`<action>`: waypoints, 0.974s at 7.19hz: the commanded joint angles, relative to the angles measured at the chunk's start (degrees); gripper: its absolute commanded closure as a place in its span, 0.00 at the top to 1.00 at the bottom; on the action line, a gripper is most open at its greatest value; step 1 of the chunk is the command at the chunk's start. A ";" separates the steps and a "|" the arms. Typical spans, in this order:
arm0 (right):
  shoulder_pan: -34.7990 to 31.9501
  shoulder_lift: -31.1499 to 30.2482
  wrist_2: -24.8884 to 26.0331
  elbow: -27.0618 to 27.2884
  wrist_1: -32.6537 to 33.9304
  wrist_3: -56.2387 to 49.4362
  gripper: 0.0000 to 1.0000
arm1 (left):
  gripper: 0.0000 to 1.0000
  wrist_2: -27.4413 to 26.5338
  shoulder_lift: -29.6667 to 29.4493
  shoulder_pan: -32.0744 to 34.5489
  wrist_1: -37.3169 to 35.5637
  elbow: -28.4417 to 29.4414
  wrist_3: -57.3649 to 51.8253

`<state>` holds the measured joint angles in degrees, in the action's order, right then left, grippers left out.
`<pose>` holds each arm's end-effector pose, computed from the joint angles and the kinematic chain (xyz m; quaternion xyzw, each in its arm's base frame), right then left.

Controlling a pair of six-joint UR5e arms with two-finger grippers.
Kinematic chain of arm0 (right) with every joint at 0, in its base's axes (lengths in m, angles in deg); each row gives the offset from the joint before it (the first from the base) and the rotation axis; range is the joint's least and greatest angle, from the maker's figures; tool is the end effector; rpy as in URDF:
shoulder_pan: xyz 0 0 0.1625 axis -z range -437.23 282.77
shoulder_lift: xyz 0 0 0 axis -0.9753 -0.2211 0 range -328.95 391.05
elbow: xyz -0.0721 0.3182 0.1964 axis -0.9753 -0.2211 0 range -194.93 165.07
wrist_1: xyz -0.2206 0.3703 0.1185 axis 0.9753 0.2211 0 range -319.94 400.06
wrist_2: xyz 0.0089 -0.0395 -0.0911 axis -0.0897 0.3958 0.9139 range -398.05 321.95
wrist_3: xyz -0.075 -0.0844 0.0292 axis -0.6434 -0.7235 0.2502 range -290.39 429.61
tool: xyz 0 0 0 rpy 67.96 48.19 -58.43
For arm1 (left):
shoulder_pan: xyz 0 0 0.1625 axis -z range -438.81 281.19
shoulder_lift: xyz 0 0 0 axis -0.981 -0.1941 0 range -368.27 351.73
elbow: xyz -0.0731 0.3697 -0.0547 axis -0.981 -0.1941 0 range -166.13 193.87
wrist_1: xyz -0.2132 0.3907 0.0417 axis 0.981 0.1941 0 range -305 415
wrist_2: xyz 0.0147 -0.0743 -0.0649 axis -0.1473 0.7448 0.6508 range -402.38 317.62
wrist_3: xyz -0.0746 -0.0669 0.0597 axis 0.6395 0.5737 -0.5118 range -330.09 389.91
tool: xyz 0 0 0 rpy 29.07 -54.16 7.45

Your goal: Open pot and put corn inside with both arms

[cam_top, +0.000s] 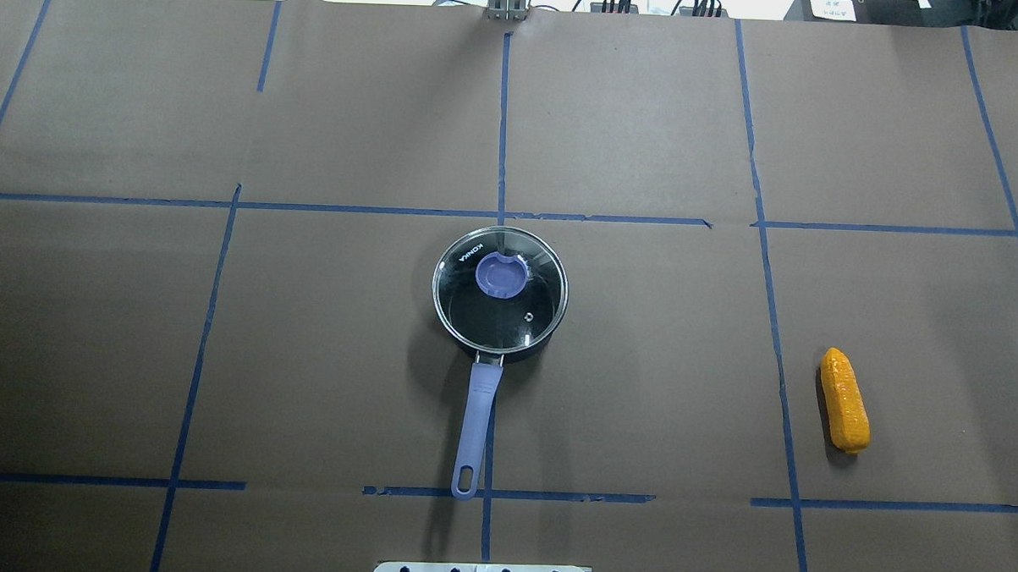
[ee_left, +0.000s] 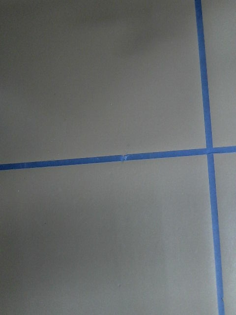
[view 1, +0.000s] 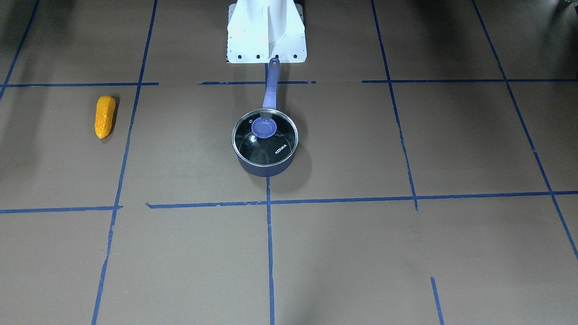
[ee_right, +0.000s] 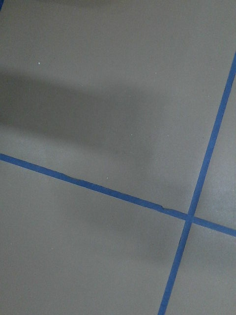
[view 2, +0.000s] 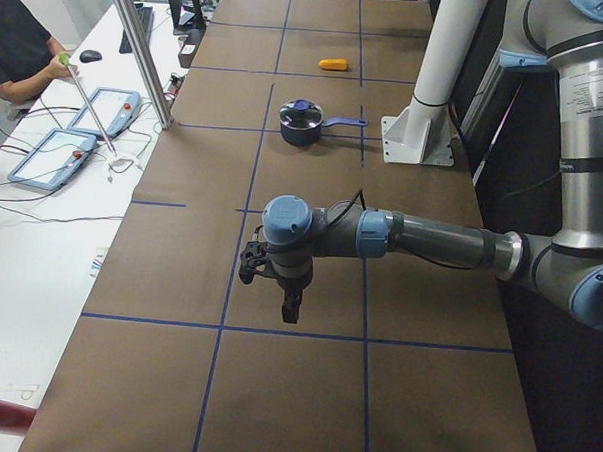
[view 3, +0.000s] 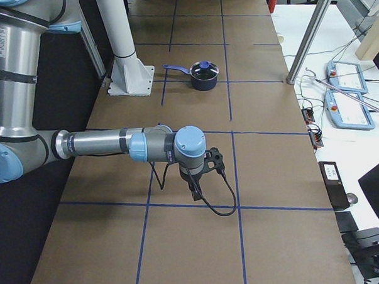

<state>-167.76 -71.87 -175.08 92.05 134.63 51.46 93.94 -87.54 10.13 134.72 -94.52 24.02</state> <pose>0.0521 -0.4390 0.5839 0.0607 -0.3943 -0.1387 0.9064 -0.0406 -0.4488 0.5648 -0.0044 0.3937 0.0467 0.9180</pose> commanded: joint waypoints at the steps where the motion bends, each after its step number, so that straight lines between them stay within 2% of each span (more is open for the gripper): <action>1: 0.00 0.00 0.00 -0.02 0.00 -0.04 1.00 | 1.00 -0.08 0.09 0.00 0.09 -0.59 -0.17; 7: 0.00 -0.09 -0.09 -0.02 0.00 0.04 1.00 | 1.00 0.18 -0.35 -0.09 0.00 -0.51 0.44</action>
<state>-167.75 -71.94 -175.16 92.00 134.67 51.48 94.04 -87.81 10.11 134.67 -95.16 24.30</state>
